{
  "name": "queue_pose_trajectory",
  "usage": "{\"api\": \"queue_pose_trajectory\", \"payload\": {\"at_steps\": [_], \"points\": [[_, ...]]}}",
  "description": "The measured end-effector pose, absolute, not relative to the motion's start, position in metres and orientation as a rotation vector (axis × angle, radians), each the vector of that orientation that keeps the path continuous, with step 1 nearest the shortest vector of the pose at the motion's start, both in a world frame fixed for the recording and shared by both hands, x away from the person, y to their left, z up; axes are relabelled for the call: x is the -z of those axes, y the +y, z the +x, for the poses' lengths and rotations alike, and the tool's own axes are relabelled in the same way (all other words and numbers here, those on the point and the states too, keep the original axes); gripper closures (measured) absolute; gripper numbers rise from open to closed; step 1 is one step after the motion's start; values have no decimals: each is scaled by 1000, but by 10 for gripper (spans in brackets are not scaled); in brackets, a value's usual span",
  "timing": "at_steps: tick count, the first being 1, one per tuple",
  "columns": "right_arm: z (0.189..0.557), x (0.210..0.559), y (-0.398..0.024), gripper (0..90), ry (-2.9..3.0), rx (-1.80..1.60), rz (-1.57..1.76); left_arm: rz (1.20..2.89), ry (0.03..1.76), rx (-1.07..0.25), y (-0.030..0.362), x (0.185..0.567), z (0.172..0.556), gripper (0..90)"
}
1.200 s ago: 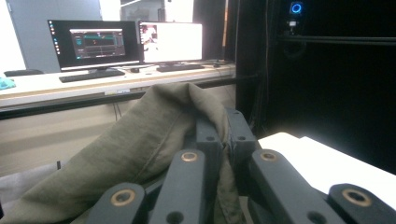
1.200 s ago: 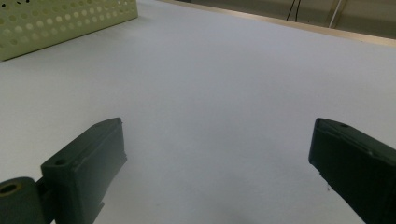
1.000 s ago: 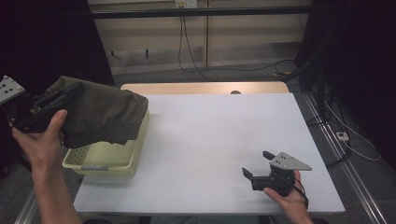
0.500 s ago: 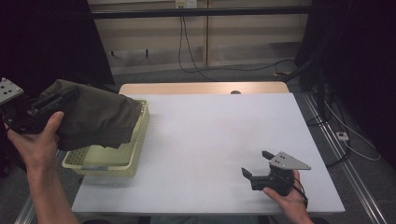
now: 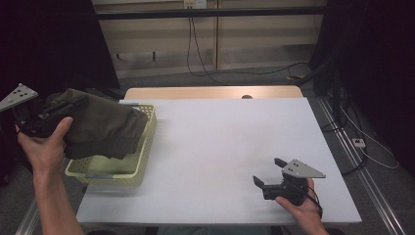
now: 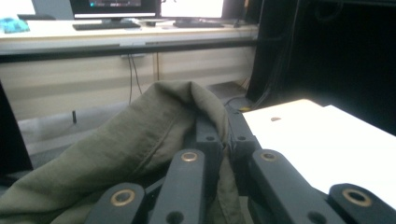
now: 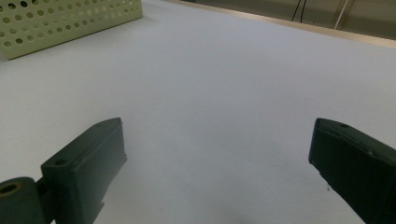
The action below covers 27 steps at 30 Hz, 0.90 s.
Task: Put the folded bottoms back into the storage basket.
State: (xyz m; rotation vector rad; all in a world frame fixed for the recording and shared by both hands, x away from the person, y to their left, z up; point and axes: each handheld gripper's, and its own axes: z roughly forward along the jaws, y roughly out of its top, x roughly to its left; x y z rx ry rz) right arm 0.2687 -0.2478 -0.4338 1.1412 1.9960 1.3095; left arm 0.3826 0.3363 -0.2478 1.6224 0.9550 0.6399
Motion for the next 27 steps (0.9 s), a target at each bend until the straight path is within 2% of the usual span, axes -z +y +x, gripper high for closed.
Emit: {"api": "queue_pose_trajectory", "payload": {"at_steps": [9, 19, 27], "points": [[268, 434, -248, 37, 1999, -1309, 1140, 1623, 977, -584, 346, 261, 392, 867], [268, 434, -248, 36, 2000, -1309, 1140, 1681, 1037, -541, 349, 282, 408, 867], [268, 434, -248, 37, 2000, -1306, 1140, 1755, 1010, -478, 352, 290, 411, 865]]}}
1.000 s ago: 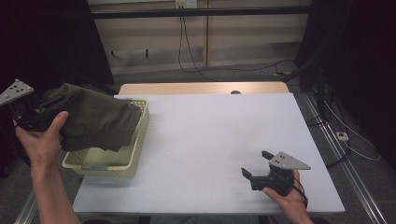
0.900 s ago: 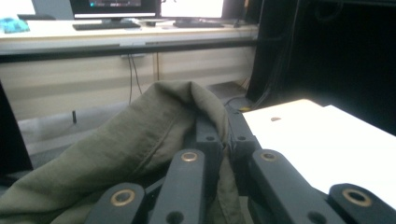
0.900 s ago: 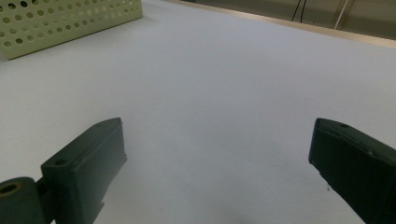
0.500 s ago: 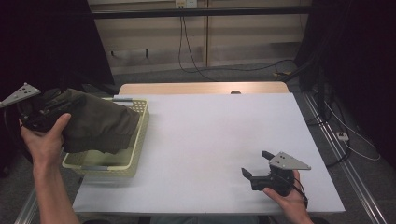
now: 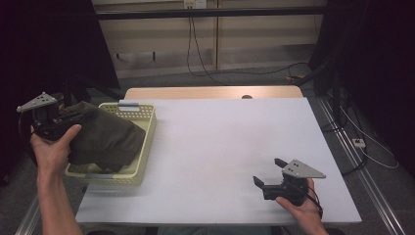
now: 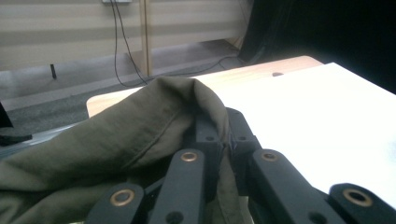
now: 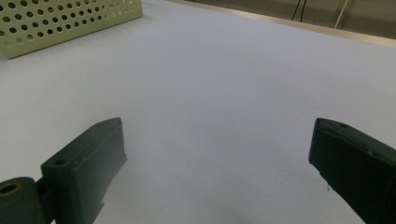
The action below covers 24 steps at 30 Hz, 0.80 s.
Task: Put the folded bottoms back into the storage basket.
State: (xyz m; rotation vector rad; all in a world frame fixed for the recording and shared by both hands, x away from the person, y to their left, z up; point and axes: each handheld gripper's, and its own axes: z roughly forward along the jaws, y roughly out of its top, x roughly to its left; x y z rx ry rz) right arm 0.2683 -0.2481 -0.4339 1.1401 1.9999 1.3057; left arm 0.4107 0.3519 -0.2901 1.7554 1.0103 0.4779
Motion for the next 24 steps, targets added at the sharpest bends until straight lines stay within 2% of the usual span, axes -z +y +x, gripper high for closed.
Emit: {"api": "queue_pose_trajectory", "payload": {"at_steps": [7, 24], "points": [[269, 434, -248, 36, 2001, -1304, 1139, 1769, 993, -454, 358, 291, 409, 865], [269, 435, -247, 36, 2000, -1298, 1144, 1870, 1153, -508, 355, 316, 429, 862]]}}
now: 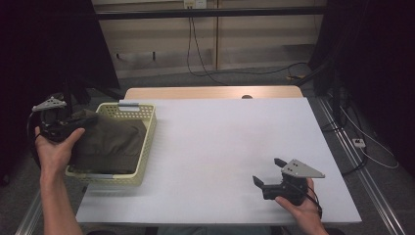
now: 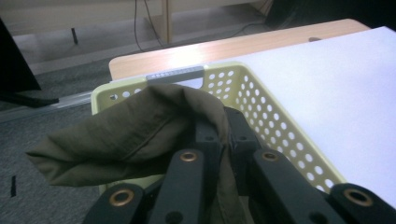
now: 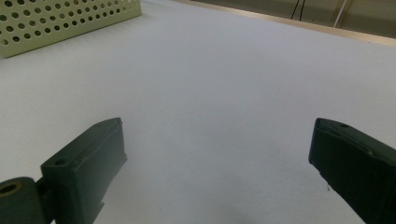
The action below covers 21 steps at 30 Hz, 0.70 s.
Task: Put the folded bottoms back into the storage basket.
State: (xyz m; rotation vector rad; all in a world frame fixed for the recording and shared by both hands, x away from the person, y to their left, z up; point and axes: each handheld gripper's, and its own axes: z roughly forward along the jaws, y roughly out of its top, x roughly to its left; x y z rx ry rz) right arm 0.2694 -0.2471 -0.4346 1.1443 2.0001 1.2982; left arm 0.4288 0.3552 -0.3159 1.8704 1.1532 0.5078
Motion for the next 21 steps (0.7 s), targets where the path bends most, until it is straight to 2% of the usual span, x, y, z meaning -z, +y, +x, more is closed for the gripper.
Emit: {"api": "queue_pose_trajectory", "payload": {"at_steps": [8, 21], "points": [[269, 435, -247, 37, 2001, -1299, 1145, 1920, 1223, -540, 354, 327, 437, 861], [269, 435, -247, 36, 2003, -1299, 1145, 1951, 1305, -518, 364, 343, 443, 861]]}}
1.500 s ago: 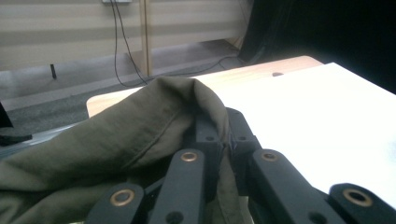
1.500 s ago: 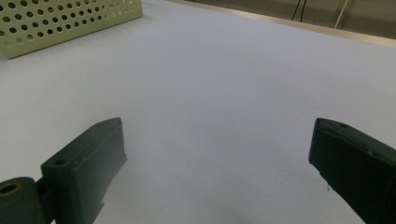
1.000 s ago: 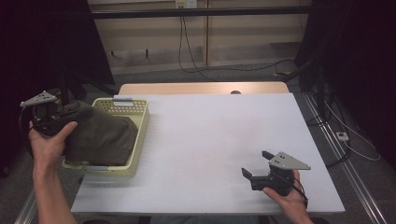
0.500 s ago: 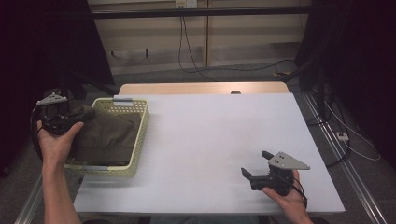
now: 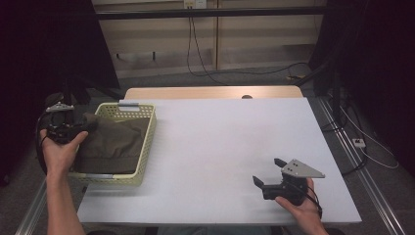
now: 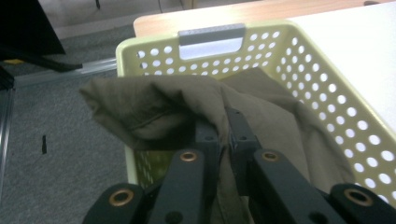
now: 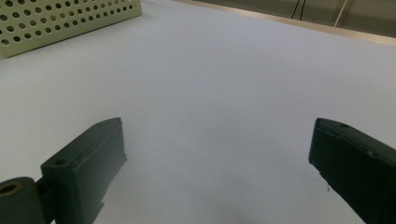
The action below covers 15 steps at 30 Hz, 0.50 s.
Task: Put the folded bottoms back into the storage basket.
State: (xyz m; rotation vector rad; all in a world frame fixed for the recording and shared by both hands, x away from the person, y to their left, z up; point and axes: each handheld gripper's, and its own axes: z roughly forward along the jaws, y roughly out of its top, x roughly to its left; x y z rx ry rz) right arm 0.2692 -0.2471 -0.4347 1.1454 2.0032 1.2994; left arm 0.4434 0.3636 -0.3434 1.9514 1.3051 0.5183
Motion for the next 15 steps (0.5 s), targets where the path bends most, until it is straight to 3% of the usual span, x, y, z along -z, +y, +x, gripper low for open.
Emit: {"api": "queue_pose_trajectory", "payload": {"at_steps": [15], "points": [[270, 435, -247, 36, 2005, -1299, 1146, 1969, 1451, -462, 371, 361, 452, 861]]}}
